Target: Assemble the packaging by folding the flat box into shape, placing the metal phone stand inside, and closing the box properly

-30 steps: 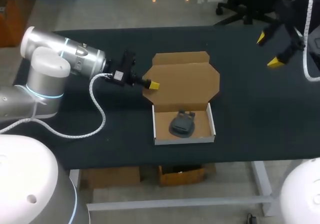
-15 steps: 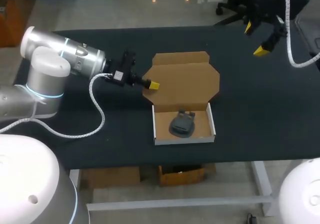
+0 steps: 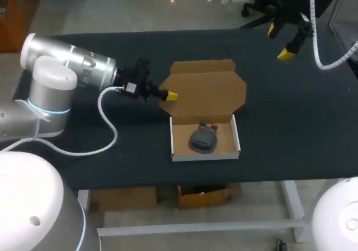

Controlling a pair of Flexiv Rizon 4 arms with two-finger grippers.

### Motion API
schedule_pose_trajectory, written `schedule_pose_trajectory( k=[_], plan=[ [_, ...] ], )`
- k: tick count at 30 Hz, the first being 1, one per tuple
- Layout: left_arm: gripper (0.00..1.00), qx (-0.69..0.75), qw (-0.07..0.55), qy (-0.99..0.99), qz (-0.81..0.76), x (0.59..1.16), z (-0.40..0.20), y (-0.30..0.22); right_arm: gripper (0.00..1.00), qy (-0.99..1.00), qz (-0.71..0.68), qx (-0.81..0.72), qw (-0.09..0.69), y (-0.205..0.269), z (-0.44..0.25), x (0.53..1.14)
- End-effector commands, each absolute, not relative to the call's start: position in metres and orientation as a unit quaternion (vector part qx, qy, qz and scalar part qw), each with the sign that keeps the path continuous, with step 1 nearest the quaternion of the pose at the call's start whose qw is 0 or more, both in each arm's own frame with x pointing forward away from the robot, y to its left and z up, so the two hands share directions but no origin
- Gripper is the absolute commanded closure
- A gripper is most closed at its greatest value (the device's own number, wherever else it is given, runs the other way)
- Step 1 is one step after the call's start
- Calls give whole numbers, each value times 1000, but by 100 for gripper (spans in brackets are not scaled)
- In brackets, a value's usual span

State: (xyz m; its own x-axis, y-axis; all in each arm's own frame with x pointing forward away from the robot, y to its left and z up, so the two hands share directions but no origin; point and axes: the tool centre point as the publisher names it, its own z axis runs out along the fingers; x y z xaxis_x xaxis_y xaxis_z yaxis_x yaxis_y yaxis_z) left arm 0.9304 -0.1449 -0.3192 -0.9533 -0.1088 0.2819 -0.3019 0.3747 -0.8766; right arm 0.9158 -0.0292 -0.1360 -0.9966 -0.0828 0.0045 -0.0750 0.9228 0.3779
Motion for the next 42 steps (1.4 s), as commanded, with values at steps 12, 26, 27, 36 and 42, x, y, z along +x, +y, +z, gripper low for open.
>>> schedule_pose_trajectory(
  k=[12, 26, 27, 36, 42],
  plan=[
    [100, 63, 9, -823, 565, 914, -318, -142, 0, -980, -192, 46, 15, -25, -134, 914],
    [100, 4, -28, -826, 562, 909, -321, -144, 0, -980, -192, 50, 17, -23, -134, 912],
    [100, 0, -30, -827, 561, 909, -322, -144, 0, -980, -192, 50, 17, -23, -134, 912],
    [100, -32, -47, -827, 559, 904, -324, -145, 0, -980, -192, 52, 18, -22, -134, 913],
    [100, -49, -57, -830, 553, 901, -327, -145, 0, -980, -192, 54, 20, -20, -135, 913]
  ],
)
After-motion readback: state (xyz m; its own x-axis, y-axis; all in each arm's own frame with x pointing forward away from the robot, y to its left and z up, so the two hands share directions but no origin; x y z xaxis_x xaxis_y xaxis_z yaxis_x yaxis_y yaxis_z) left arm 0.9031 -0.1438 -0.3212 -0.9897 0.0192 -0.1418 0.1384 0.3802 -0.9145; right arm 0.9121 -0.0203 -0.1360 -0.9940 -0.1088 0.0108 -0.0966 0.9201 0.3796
